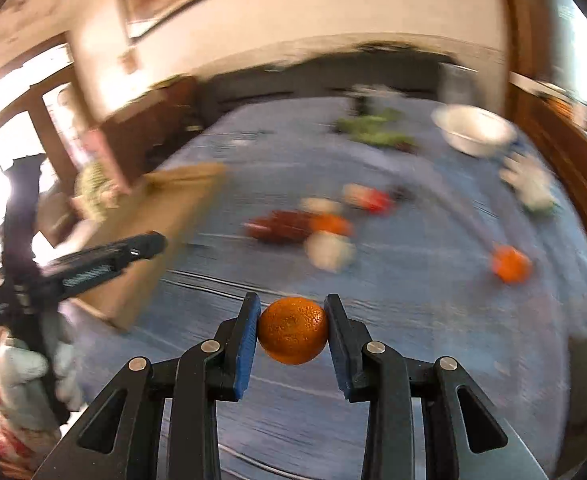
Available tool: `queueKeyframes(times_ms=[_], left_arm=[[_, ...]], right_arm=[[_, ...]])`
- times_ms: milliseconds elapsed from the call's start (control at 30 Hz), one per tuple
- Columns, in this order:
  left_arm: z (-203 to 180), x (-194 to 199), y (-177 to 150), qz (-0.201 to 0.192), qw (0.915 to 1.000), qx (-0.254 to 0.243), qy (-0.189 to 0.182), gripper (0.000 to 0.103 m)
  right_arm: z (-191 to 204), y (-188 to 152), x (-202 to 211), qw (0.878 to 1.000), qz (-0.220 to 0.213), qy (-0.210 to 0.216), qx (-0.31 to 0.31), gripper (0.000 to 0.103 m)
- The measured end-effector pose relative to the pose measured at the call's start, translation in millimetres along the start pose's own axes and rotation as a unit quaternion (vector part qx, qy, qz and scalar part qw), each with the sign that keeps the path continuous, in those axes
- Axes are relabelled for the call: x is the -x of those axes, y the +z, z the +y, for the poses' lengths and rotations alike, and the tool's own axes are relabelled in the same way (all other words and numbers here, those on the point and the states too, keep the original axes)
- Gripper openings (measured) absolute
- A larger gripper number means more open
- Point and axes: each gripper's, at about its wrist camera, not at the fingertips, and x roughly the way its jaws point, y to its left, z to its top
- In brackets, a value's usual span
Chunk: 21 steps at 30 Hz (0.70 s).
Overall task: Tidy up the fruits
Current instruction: 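Carry both fruits to the cardboard box and open both tools to drop them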
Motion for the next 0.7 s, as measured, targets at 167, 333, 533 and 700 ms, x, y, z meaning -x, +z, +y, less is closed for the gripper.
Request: queueKeyframes(times_ms=[167,333,533,700], left_arm=[[76,16,-2,-0.005,0.9953,0.057,0.079,0.024],[124,11,-10,0.012,0.988,0.088,0.126,0.024],[140,-2,-20,0.029,0.9867,0.097,0.127,0.024],[140,1,-24,0.023,0.9868,0.096,0.128,0.025]], right_arm=[[89,23,-34,0.992,0.013,0.104,0.071,0.037],[159,26,-83,0.981,0.042,0.136,0.135,0.037],[179,15,-136,0.977,0.088,0.129,0.146,0.037],[182,11,-160,0.977,0.106,0.116,0.145,0.037]])
